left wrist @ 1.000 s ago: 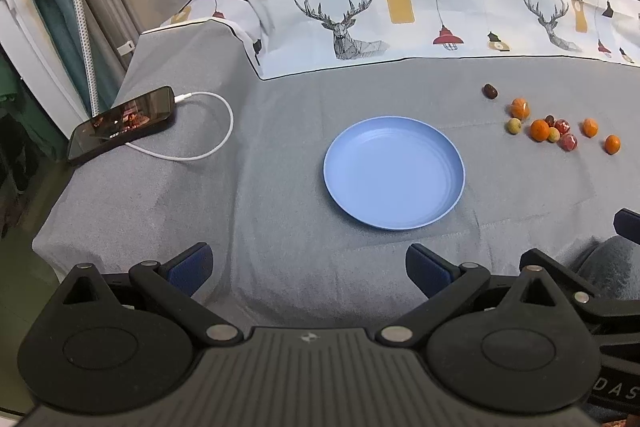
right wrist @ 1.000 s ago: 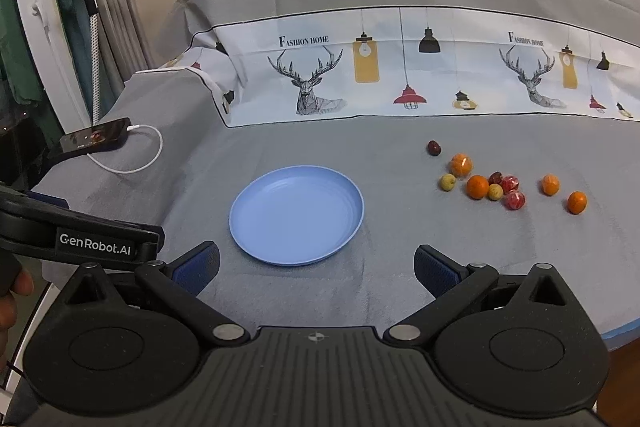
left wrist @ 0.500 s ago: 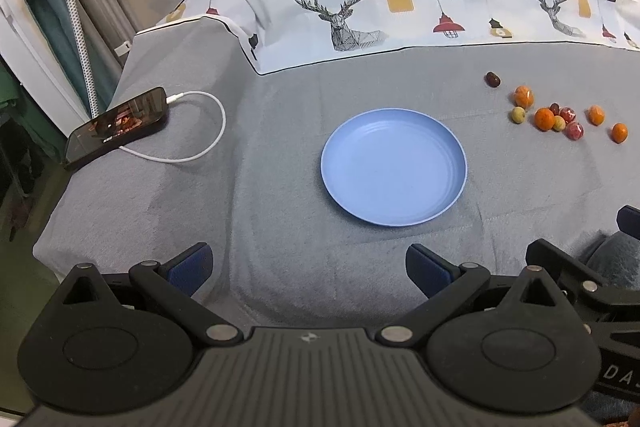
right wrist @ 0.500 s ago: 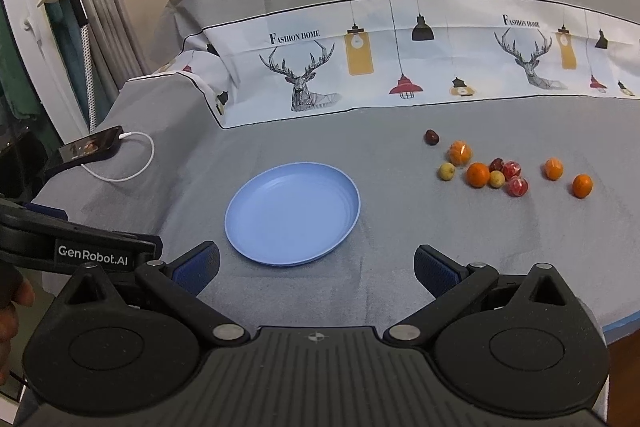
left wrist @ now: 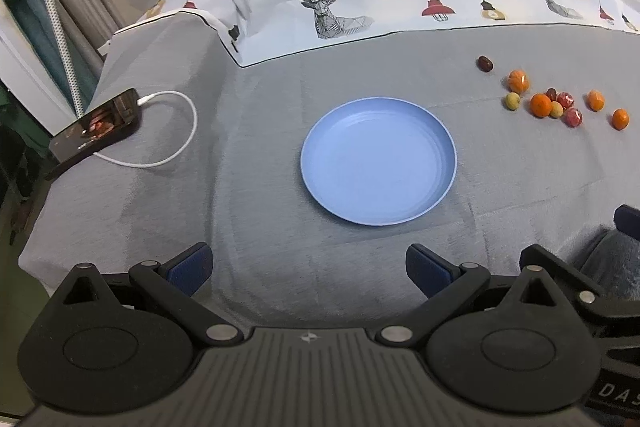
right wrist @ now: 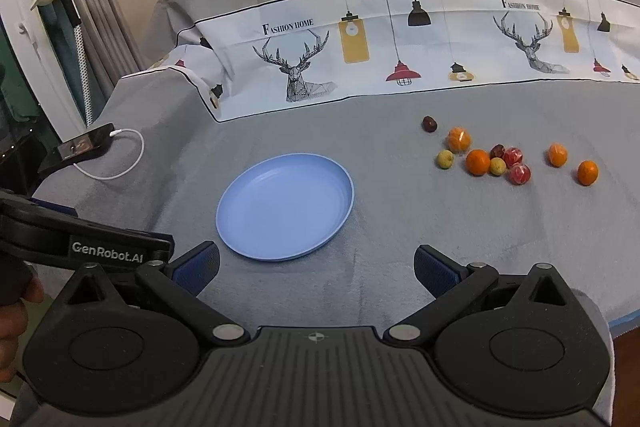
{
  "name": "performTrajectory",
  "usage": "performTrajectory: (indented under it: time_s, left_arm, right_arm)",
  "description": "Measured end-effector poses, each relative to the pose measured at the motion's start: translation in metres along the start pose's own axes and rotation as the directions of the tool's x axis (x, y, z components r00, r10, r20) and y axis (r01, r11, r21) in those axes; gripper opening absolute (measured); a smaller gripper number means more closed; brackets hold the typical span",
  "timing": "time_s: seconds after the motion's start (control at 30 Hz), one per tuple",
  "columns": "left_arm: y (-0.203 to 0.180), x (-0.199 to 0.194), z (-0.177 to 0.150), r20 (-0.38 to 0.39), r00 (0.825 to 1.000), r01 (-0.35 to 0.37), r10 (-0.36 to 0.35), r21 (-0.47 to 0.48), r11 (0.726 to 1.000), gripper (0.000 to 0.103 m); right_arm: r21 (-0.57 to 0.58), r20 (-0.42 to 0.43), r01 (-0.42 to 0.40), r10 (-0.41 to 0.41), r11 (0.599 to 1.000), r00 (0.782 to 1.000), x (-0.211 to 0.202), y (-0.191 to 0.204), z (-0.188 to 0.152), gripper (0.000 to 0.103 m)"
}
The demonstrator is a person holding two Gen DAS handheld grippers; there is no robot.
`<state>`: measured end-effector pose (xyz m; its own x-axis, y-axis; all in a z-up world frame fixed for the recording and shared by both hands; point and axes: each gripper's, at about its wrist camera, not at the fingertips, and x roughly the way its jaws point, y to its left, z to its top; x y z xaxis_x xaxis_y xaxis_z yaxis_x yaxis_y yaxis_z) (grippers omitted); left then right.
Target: Organize fruits
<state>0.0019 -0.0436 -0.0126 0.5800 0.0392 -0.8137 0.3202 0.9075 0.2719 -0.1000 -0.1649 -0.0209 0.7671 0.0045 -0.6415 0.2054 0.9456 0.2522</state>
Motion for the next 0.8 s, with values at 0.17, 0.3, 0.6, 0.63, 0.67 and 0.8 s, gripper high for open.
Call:
performTrajectory:
  time_s: [0.17,0.3,0.6,0.63,0.67,0.8]
  left_arm:
    - [-0.021,0.014,0.013,-0.025,0.998,0.058,-0.058,0.005,0.998,0.103]
    - [-0.053,0.028,0.033,-0.031,0.993,0.117,-0.116,0.037,0.992,0.103]
    - [-0.158,0.106,0.096,0.031,0.96,0.272,-0.278,0.116,0.955,0.103]
    - [-0.171,0.121,0.103,0.032,0.96,0.273,-0.278,0.124,0.954,0.103]
    - [-0.182,0.136,0.11,0.026,0.959,0.277,-0.282,0.137,0.951,0.103]
    - [-0.217,0.188,0.133,0.005,0.962,0.268,-0.273,0.173,0.948,0.103]
  right_arm:
    - [0.002,0.062,0.069,-0.069,0.998,0.996,-0.001,-0.023,0.009,0.103]
    - [0.056,0.095,0.194,-0.199,0.979,0.975,0.002,-0.068,0.023,0.103]
    - [0.228,-0.021,0.472,-0.48,0.852,0.877,0.056,-0.216,0.041,0.102]
    - [0.246,-0.038,0.483,-0.49,0.84,0.871,0.065,-0.233,0.042,0.102]
    - [0.261,-0.071,0.502,-0.502,0.825,0.862,0.076,-0.249,0.041,0.102]
    - [0.338,-0.184,0.553,-0.523,0.762,0.832,0.119,-0.307,0.038,0.102]
